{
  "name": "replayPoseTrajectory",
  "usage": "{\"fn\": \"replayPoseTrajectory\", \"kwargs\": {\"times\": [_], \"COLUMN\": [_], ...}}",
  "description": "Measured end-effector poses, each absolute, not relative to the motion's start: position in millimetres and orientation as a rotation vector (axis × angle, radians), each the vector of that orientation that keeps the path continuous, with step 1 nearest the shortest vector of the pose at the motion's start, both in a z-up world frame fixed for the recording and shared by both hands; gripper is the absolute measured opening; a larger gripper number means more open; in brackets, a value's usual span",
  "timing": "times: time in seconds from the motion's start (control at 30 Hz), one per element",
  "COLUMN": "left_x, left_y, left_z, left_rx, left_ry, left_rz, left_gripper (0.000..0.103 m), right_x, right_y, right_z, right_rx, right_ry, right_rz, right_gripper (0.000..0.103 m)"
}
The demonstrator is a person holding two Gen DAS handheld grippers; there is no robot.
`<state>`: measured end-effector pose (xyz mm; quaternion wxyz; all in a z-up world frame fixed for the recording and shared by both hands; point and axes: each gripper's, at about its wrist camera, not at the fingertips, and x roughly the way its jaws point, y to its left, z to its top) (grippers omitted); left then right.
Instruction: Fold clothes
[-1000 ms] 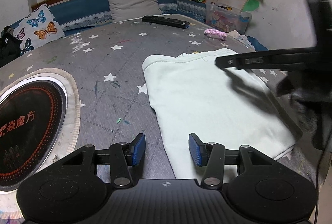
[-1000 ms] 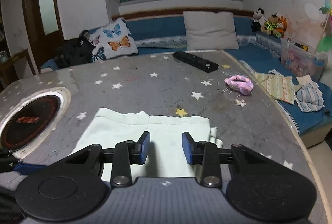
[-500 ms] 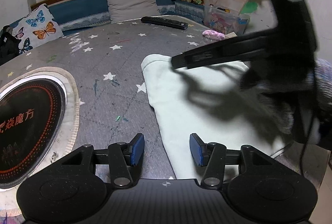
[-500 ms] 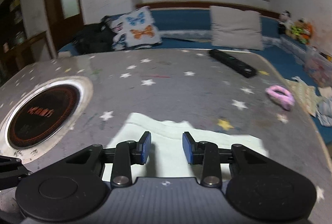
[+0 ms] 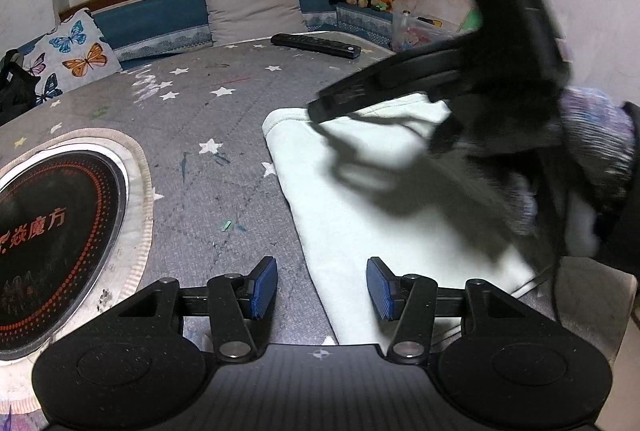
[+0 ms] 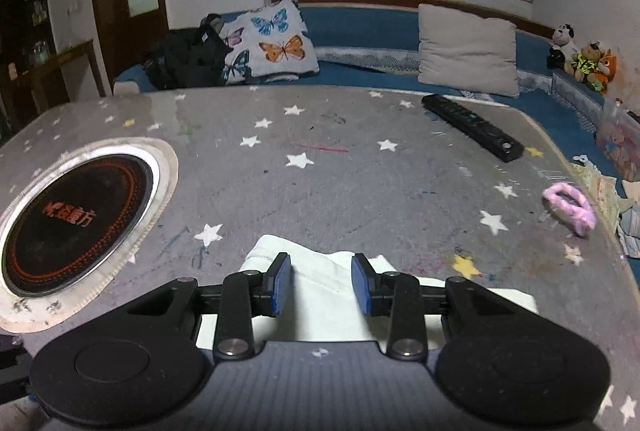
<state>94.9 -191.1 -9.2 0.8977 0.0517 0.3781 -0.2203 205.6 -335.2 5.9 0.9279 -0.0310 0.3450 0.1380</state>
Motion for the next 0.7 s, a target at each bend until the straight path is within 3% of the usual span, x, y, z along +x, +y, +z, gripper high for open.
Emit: {"fn": "replayPoseTrajectory", "kwargs": {"times": [0.17,0.7], "left_x": [92.3,67.8], "left_y": [-189.3,-173.6], "left_z": [-8.1,-1.9], "left_rx": [0.099,0.106], "left_ry": [0.792,0.775], "left_rz": [-0.445,-0.403], "left_gripper": [0.057,0.083], "right_x": [181.4,81.5], "right_y": [-359.0,-370.2], "right_z": [13.1,5.7], "right_rx": [-0.024,-0.037], "right_ry": [0.7,0.661], "right_rz": [0.264,0.269], "right_gripper": [0.034,0.041]}}
